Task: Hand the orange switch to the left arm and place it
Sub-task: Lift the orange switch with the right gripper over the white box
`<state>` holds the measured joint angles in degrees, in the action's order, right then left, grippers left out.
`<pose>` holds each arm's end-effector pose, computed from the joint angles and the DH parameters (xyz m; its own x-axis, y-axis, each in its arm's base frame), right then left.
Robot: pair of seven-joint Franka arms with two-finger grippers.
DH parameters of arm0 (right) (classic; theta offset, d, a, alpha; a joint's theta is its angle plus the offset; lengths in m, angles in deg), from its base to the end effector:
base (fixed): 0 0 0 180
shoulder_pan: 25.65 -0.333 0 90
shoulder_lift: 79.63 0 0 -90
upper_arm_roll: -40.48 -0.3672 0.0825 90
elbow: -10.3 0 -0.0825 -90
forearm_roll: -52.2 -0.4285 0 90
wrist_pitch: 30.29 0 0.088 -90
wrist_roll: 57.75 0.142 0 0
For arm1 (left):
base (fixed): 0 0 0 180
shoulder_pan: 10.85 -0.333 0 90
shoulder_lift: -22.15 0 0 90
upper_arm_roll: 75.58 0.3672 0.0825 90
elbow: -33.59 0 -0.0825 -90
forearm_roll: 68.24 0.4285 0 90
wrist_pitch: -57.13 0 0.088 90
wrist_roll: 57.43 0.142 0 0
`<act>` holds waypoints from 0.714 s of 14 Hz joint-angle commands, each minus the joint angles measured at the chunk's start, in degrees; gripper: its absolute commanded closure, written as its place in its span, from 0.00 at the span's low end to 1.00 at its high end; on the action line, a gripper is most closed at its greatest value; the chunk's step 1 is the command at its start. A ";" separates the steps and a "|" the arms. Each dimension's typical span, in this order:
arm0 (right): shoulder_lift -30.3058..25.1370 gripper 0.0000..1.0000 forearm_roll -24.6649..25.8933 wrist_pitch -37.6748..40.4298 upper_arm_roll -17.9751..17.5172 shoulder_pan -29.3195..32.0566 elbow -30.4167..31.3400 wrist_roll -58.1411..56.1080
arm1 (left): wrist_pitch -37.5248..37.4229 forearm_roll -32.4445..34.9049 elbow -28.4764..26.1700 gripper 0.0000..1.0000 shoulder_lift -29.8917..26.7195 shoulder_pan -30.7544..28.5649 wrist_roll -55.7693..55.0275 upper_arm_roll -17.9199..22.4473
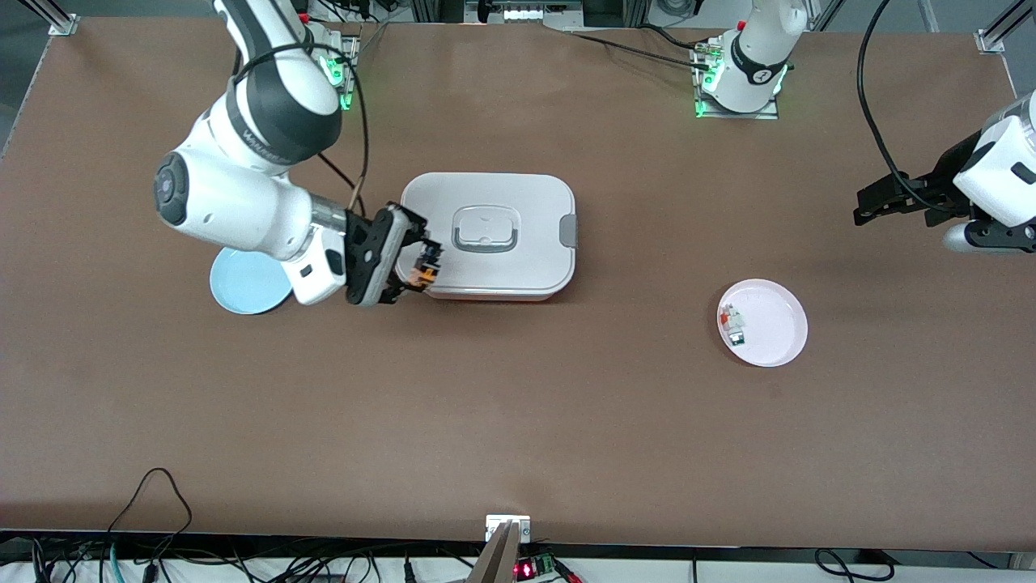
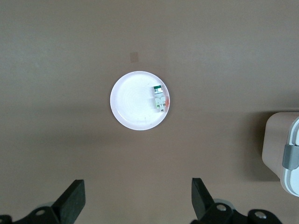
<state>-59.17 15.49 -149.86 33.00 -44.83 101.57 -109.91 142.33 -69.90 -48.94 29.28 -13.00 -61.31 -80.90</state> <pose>0.6510 0.3674 0.4564 0.4911 0.7212 0.4886 0.8688 -0.3641 -0.3357 0.6310 -0.0355 0.6242 0.9968 0.0099 -0.0797 0.0127 -0.9993 0.0352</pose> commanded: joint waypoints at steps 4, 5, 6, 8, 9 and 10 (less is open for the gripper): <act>0.02 0.88 -10.66 -10.41 0.63 -7.79 -3.02 -1.28 | -0.64 0.08 1.06 0.00 0.17 0.04 0.63 0.13; 0.02 0.88 -10.75 -11.12 0.63 -8.76 -3.73 -0.67 | -0.64 -0.01 1.06 0.00 0.17 0.04 0.71 0.13; 0.02 0.88 -11.36 -11.30 0.54 -9.55 -4.17 -0.49 | -0.56 0.08 1.06 0.00 0.26 0.04 0.71 0.13; 0.02 0.88 -14.95 -12.70 0.63 -10.87 -4.44 -0.49 | -0.64 0.17 0.97 0.00 0.70 0.12 0.71 0.05; 0.02 0.88 -16.36 -14.62 0.63 -12.01 -4.44 -0.49 | -0.64 0.08 0.97 0.00 0.52 0.12 0.71 0.04; 0.02 0.88 -17.68 -16.64 0.63 -13.24 -4.44 -0.40 | -0.73 0.08 0.97 0.00 0.35 0.12 0.63 0.04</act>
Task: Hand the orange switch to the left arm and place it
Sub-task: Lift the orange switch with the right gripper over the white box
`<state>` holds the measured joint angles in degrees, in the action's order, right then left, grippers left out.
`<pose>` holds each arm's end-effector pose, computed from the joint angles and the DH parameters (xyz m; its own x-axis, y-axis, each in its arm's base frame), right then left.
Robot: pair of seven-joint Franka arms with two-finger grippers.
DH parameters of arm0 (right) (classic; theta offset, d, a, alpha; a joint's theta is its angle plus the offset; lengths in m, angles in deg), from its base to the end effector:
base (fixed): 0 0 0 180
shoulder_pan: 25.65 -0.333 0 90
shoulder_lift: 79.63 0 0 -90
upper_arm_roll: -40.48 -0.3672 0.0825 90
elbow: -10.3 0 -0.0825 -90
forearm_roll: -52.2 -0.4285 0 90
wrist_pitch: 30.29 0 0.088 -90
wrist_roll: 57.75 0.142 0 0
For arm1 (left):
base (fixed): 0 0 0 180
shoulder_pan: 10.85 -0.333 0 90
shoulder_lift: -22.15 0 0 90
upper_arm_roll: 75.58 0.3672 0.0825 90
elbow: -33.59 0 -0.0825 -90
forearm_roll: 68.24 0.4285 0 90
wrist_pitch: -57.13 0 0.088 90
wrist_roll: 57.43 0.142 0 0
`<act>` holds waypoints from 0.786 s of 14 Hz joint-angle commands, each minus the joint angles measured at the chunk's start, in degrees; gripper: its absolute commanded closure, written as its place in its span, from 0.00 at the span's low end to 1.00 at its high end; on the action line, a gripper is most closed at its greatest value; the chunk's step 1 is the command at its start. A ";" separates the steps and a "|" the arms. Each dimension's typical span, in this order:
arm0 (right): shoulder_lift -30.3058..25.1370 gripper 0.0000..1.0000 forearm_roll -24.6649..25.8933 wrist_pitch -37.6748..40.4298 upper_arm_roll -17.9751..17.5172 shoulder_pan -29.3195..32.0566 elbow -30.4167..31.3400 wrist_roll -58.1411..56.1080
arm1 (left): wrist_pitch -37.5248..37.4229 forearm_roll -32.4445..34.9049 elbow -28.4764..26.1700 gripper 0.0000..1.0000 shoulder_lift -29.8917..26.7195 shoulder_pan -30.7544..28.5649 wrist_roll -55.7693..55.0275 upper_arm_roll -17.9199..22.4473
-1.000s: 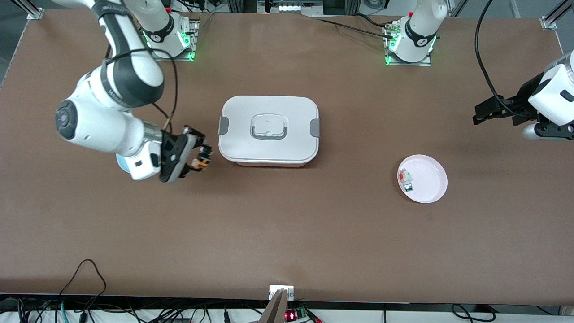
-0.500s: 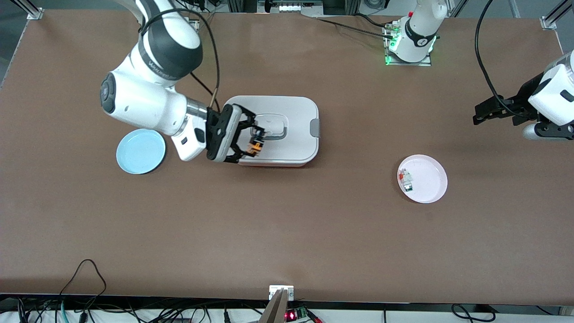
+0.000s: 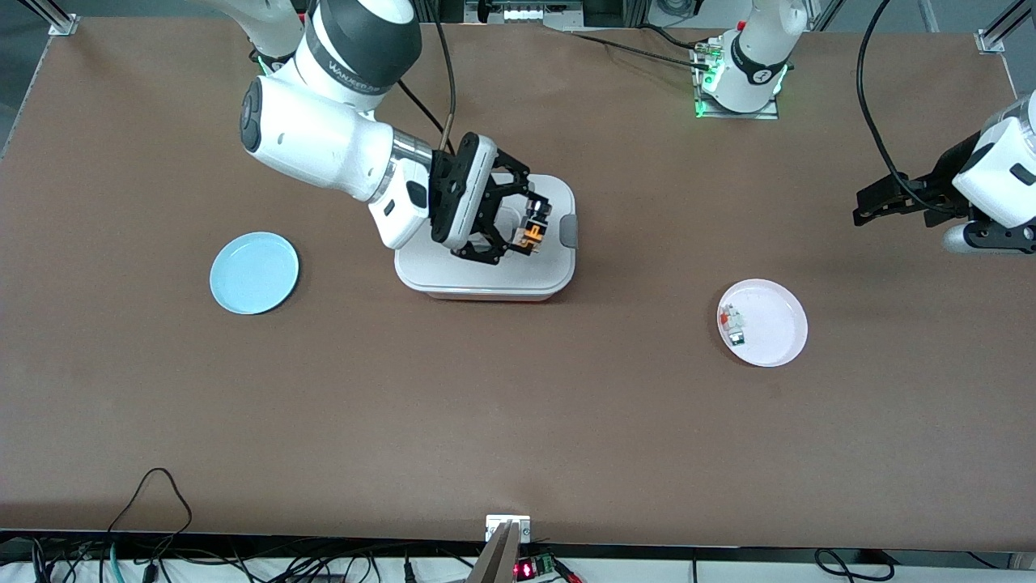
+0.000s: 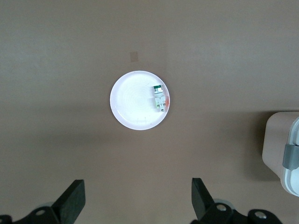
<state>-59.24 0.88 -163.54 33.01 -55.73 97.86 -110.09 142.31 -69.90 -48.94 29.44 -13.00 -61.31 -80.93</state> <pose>0.6095 0.4922 0.5230 0.4704 0.5261 0.7085 0.8811 -0.3250 -0.3437 0.6317 -0.0357 0.6224 0.9965 0.0094 -0.0829 0.0123 -0.9993 0.0353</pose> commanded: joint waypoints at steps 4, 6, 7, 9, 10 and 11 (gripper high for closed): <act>0.08 0.89 -9.66 -11.50 0.61 -7.79 -1.07 0.04 | -0.45 0.08 1.06 0.00 0.01 0.12 0.71 -0.02; 0.08 0.89 -10.02 -13.87 0.61 -9.64 -1.86 1.97 | -0.36 -0.01 1.06 0.00 0.01 0.12 0.71 -0.02; 0.08 0.89 -10.03 -14.84 0.61 -10.60 -2.21 3.28 | -0.36 -0.09 1.06 0.00 0.01 0.12 0.71 -0.02; 0.34 0.89 -9.94 -18.00 0.61 -12.71 -3.09 5.66 | -0.45 -0.71 1.06 0.00 -0.16 0.12 0.71 -0.11; 0.35 0.89 -9.94 -18.37 0.61 -13.42 -3.18 5.76 | -0.45 -0.54 1.15 0.00 -0.16 0.12 0.71 -0.02; 0.35 0.89 -9.94 -18.46 0.61 -13.69 -3.18 5.76 | -0.36 -0.10 1.15 0.00 -0.16 0.12 0.71 -0.11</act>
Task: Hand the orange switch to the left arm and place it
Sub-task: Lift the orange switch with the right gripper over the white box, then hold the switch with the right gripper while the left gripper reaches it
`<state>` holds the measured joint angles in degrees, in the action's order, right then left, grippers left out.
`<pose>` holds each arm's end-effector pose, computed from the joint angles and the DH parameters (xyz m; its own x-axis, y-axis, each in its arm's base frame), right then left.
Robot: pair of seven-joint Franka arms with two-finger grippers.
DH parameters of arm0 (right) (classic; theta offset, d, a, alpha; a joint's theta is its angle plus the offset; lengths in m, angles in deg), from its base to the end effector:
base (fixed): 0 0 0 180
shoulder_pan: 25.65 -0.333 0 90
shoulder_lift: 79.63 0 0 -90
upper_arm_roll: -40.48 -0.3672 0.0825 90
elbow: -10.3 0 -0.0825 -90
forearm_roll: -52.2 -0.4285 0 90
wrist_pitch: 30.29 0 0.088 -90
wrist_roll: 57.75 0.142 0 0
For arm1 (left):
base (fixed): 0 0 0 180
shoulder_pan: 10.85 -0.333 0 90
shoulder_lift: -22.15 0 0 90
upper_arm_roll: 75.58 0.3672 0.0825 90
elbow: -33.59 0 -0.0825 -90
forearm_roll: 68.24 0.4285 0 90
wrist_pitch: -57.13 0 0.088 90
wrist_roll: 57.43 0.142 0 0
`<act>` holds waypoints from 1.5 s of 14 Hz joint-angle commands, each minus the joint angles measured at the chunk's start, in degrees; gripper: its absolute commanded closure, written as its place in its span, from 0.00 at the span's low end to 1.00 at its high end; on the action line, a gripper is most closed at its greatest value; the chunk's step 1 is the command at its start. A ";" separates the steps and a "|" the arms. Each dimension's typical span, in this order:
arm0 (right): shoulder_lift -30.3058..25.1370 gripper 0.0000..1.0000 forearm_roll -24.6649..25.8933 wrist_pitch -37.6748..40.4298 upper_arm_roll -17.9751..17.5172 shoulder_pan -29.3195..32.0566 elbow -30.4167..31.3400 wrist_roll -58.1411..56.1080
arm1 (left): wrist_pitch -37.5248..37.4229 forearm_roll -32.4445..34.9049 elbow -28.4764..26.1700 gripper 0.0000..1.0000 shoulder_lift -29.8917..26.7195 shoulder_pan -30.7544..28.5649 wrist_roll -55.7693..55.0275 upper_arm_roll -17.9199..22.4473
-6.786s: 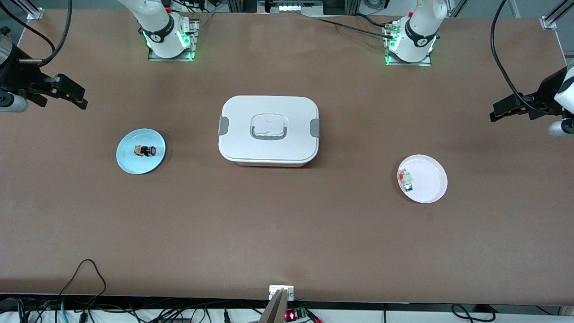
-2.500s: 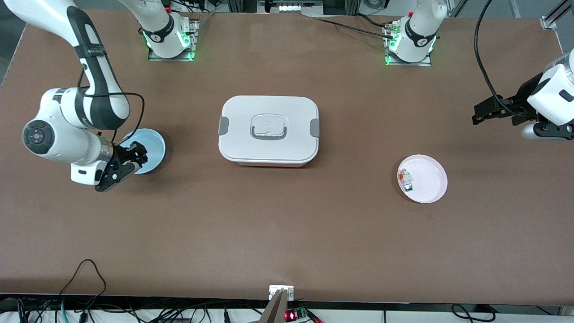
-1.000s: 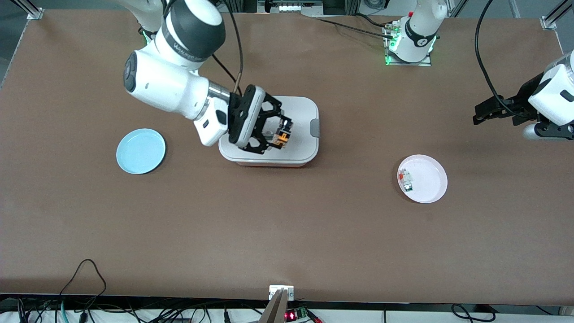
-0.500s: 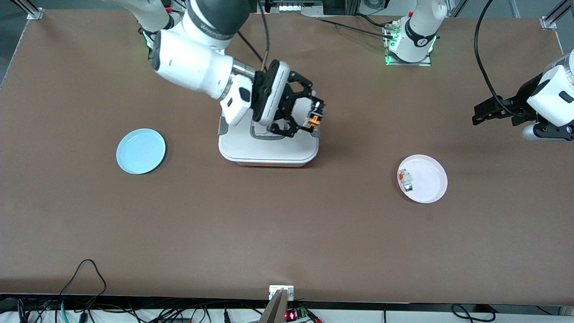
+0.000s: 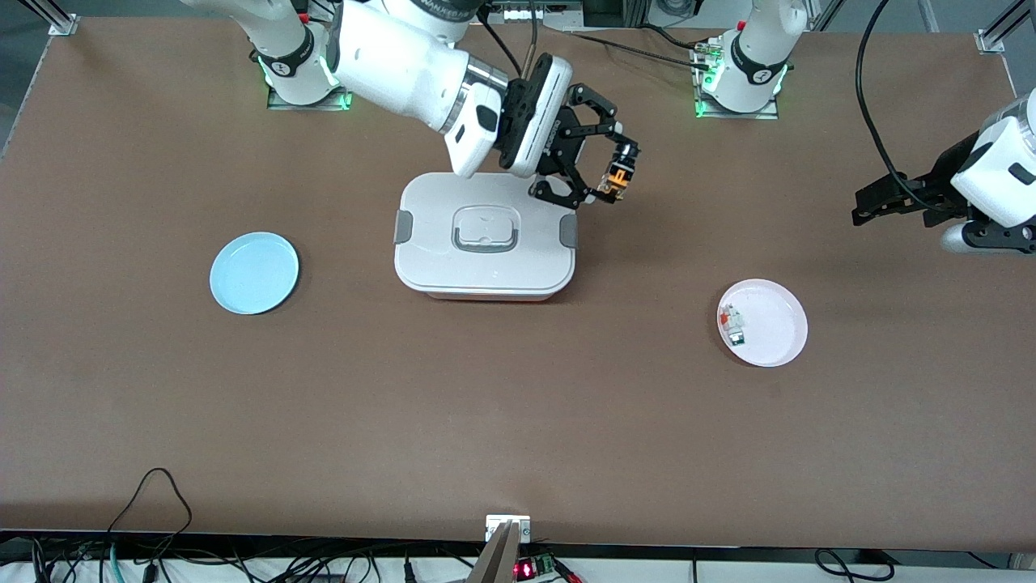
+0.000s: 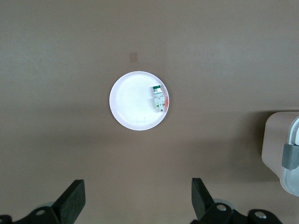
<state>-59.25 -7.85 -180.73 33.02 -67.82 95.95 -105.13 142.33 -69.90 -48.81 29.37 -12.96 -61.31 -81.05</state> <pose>0.5357 0.5951 0.5682 0.5123 0.3187 0.7975 0.8431 -0.3636 -0.3962 0.6315 -0.0374 0.6244 0.9969 0.0066 -0.0790 0.0095 -0.9993 0.0357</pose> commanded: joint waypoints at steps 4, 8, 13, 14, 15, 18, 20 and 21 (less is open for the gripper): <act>0.89 0.89 -0.77 -4.16 0.69 -2.83 -1.27 0.36 | -0.47 -0.27 1.02 0.00 -0.10 -0.01 0.80 0.10; 1.42 0.89 -0.85 -5.74 0.69 -3.79 -1.27 0.36 | -1.00 -0.88 1.02 0.00 -0.01 -0.44 1.85 0.19; 1.42 0.89 -0.85 -5.74 0.69 -3.88 -1.45 0.71 | -1.52 -17.81 -2.40 0.00 0.78 -1.15 8.44 0.28; 1.33 0.89 -1.03 -5.74 0.69 -3.88 -1.54 0.89 | -1.70 -22.98 -3.72 0.00 0.78 -1.67 11.75 0.36; 1.33 0.89 -1.03 -5.74 0.69 -3.88 -1.45 0.98 | -2.66 -27.99 -5.04 0.01 1.21 -1.85 16.92 0.36; 1.33 0.89 -1.03 -5.74 0.69 -4.23 -1.45 1.15 | -7.75 -46.01 -6.89 0.01 3.23 -3.87 19.61 0.36; 1.42 0.89 -0.85 -5.92 0.69 -4.32 -1.45 1.07 | -7.94 -55.68 -11.61 0.01 3.24 -3.96 18.56 0.36; 1.42 0.89 -0.94 -6.18 0.69 -4.32 -1.45 1.07 | -7.85 -61.47 -14.86 0.01 3.24 -3.96 18.47 0.36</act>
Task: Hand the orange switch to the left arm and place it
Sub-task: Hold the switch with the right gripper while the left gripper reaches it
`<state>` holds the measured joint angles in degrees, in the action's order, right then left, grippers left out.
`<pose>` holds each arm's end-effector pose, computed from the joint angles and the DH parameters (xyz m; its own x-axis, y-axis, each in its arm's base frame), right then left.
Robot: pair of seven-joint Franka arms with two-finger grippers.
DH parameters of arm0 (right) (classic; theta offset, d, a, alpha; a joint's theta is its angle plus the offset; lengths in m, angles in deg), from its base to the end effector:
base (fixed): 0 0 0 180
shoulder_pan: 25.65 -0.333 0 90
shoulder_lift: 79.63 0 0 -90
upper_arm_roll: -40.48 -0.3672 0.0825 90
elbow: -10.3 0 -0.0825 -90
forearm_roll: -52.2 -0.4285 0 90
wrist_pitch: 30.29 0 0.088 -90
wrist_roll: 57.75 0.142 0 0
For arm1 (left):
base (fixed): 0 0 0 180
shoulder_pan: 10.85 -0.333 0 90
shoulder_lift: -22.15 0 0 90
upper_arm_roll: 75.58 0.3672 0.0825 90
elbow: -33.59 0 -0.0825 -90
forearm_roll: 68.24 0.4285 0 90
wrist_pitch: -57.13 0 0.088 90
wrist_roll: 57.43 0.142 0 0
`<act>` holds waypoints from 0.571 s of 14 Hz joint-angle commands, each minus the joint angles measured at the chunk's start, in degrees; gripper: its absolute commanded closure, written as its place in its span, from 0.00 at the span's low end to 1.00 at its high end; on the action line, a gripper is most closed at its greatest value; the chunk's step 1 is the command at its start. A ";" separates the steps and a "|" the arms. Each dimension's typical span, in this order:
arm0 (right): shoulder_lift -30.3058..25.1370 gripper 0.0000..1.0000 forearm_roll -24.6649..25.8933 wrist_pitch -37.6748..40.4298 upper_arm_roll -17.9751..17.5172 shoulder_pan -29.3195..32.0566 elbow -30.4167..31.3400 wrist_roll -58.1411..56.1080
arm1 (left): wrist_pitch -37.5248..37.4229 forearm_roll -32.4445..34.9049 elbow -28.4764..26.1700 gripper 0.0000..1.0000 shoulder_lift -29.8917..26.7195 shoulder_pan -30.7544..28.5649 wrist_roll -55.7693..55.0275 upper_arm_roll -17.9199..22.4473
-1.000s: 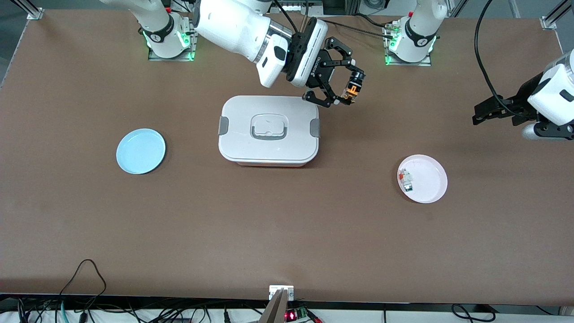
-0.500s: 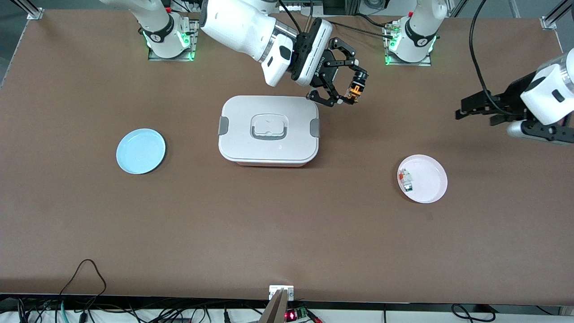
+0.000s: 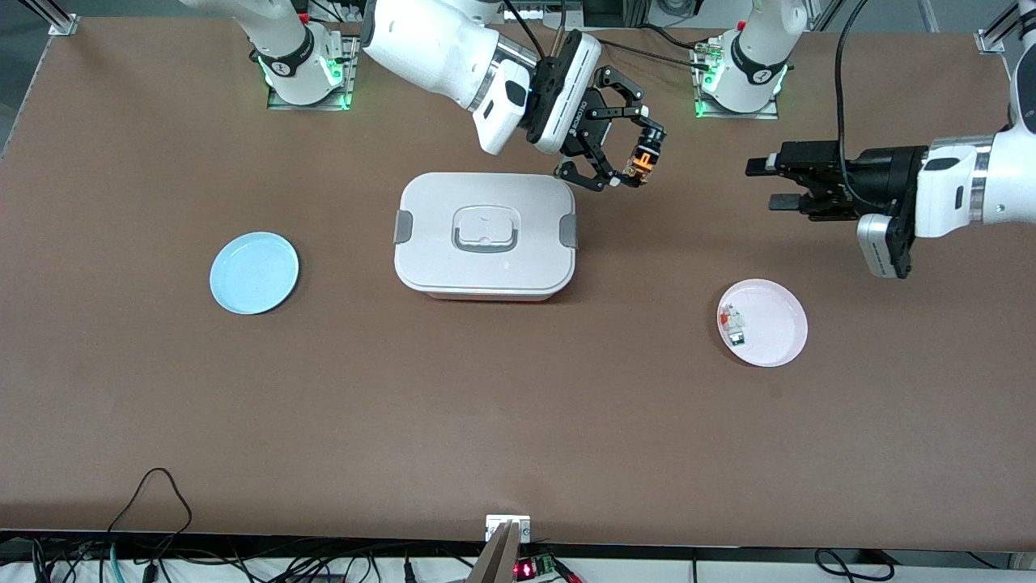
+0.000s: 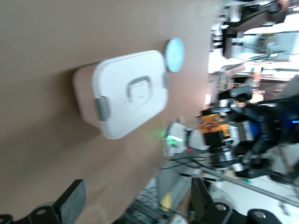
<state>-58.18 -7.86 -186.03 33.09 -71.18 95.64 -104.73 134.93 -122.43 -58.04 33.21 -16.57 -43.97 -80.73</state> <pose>0.5154 0.6206 0.5636 0.4971 0.2972 0.8152 0.8447 -0.3804 -0.3765 0.6232 -0.1164 0.5644 0.9460 -0.2943 -0.1360 -0.0370 -0.5149 0.8564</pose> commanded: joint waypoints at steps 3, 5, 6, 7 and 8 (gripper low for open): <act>0.34 0.89 -0.85 -0.97 0.63 -1.22 -1.14 0.66 | 0.43 -19.52 -13.47 0.01 -0.77 -0.09 -0.18 -0.04; 0.34 0.89 -0.85 -1.67 0.63 -1.40 -1.14 0.66 | 1.13 -26.19 -16.99 0.02 -0.86 0.96 -4.39 -0.31; 0.43 0.89 -0.85 -1.94 0.63 -1.40 -1.14 0.66 | 2.01 -27.96 -17.35 0.02 -1.29 1.49 -6.76 -1.61; 0.43 0.89 -0.85 -1.94 0.63 -1.40 -1.14 0.66 | 2.71 -28.24 -17.36 0.03 -1.30 1.41 -8.09 -2.84; 0.43 0.89 -0.85 -1.94 0.63 -1.40 -1.14 0.66 | 2.80 -28.25 -17.44 0.04 -1.30 1.50 -8.10 -3.12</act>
<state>-58.17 -7.86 -187.12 33.09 -71.69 95.64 -104.72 136.15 -148.72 -73.96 33.87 -15.51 -49.41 -82.82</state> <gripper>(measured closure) 0.282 0.026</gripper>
